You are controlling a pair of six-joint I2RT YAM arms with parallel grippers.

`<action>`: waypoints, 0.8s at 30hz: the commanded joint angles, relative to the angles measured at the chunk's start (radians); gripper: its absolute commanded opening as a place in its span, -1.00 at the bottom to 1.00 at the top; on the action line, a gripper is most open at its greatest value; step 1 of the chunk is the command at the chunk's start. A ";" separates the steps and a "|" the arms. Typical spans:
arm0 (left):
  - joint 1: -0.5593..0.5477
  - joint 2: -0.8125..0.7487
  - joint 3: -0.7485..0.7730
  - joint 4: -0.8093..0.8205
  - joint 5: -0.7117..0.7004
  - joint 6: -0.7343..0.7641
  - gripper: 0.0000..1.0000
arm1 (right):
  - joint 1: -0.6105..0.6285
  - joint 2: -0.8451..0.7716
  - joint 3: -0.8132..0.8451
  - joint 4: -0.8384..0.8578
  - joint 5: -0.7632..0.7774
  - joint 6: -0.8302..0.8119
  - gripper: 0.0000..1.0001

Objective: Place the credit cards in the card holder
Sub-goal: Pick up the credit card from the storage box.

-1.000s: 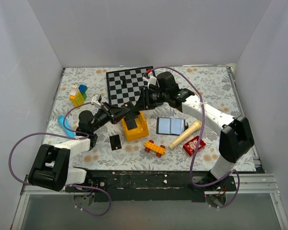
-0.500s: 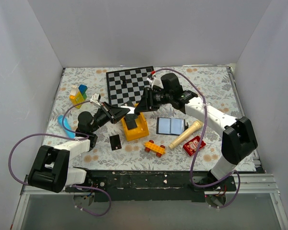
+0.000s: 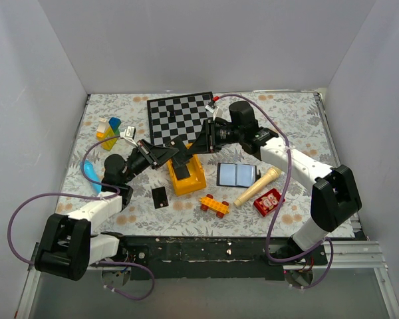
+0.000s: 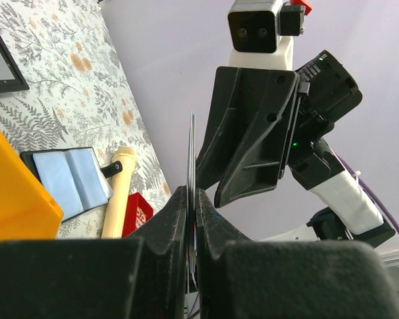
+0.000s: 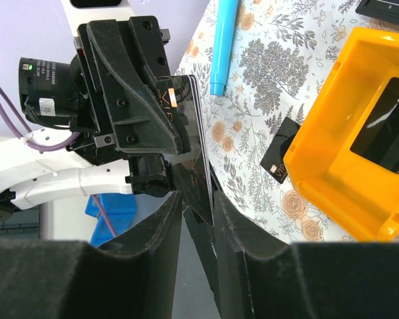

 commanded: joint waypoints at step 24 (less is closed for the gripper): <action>0.003 0.016 0.025 0.053 -0.012 -0.026 -1.00 | -0.006 -0.023 -0.018 0.051 -0.062 0.001 -0.42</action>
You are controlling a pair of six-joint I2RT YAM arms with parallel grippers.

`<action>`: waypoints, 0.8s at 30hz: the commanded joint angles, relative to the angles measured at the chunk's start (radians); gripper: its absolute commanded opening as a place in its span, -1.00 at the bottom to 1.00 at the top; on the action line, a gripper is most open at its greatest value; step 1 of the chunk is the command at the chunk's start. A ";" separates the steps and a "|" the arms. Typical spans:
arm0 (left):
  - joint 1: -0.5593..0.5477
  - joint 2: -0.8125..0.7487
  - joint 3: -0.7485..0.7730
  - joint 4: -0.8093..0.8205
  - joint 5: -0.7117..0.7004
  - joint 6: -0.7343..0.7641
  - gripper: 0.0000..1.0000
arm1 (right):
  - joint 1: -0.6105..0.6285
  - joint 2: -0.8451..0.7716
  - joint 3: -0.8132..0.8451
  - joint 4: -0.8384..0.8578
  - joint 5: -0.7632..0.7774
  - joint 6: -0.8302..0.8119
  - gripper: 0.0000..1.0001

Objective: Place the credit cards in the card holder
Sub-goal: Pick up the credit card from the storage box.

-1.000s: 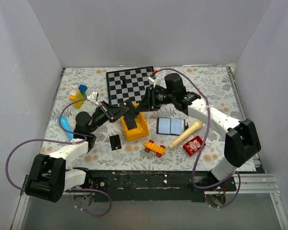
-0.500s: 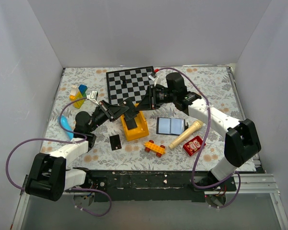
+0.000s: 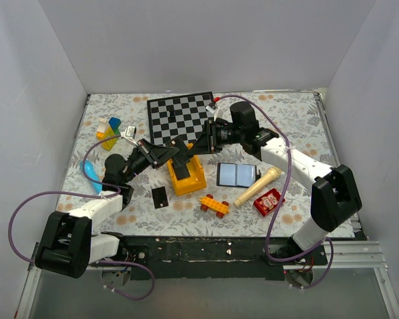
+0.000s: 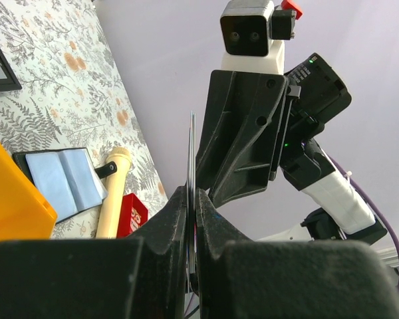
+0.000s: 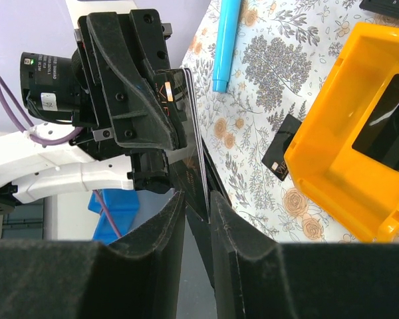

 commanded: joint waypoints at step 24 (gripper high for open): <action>0.003 0.091 -0.031 0.029 -0.019 0.043 -0.97 | -0.001 0.049 -0.067 0.102 0.011 -0.007 -0.97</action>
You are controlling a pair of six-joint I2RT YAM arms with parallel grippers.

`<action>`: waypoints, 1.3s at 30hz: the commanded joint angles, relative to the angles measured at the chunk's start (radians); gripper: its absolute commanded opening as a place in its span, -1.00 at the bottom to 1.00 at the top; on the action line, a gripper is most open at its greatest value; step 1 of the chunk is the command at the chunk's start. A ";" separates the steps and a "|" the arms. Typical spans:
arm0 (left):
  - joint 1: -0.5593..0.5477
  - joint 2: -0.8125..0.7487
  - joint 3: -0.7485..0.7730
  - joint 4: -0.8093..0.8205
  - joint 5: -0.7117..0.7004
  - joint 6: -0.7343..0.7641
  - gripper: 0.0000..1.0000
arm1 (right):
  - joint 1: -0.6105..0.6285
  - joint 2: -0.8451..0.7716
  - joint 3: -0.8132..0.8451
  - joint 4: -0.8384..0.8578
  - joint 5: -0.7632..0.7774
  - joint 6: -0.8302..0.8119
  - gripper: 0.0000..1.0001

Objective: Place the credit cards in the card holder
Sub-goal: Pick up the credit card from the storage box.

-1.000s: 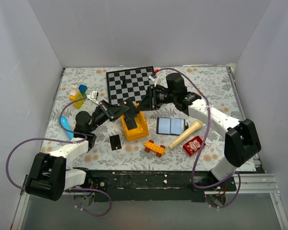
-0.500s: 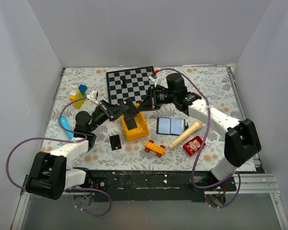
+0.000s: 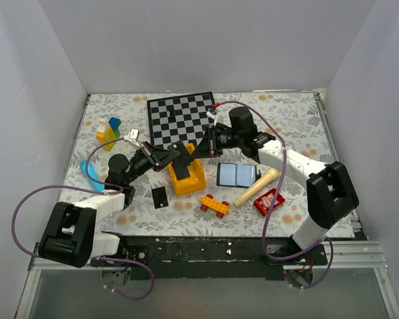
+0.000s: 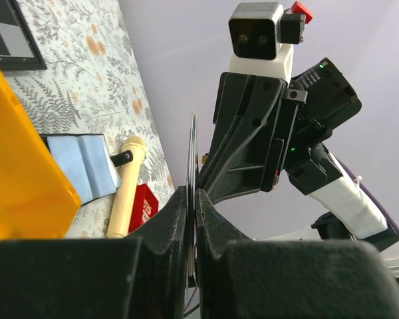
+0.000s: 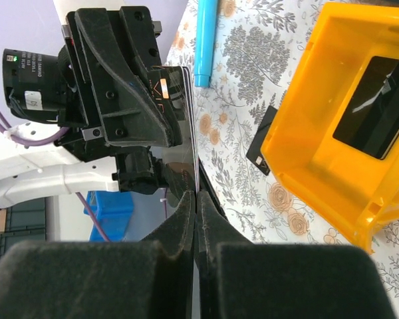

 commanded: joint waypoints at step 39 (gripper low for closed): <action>0.021 0.214 0.016 -0.040 -0.021 0.174 -0.22 | -0.057 0.098 -0.055 0.138 0.030 -0.032 -0.97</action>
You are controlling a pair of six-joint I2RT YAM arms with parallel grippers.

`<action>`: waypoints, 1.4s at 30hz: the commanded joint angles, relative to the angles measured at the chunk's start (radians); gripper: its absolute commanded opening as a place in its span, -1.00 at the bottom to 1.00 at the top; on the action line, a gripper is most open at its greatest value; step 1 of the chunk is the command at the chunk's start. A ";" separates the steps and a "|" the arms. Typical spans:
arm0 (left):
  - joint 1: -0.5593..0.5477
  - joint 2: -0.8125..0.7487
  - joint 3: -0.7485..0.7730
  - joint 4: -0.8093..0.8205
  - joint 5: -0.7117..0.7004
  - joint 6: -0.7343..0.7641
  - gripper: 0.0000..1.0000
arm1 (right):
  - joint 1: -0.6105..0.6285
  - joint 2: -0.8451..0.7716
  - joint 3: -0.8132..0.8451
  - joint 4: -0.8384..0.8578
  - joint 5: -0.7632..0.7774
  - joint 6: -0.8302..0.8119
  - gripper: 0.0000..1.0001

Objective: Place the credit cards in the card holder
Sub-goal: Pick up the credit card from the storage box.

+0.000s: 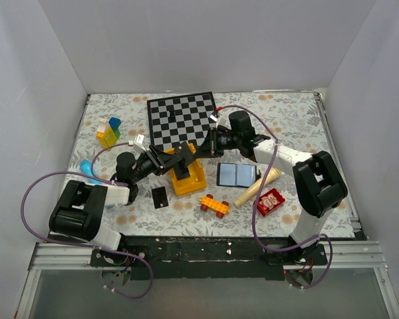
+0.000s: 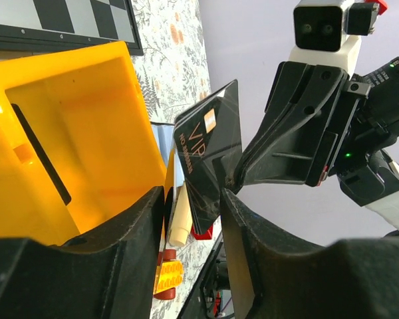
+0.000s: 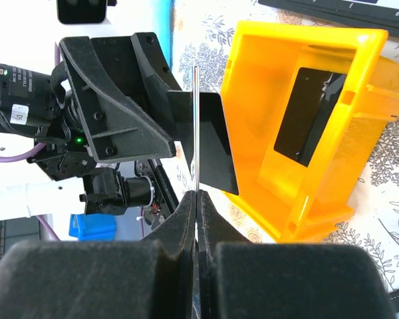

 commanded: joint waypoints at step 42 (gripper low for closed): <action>0.006 -0.276 0.184 -0.413 0.008 0.149 0.18 | -0.041 -0.222 -0.084 -0.024 -0.110 -0.172 -0.97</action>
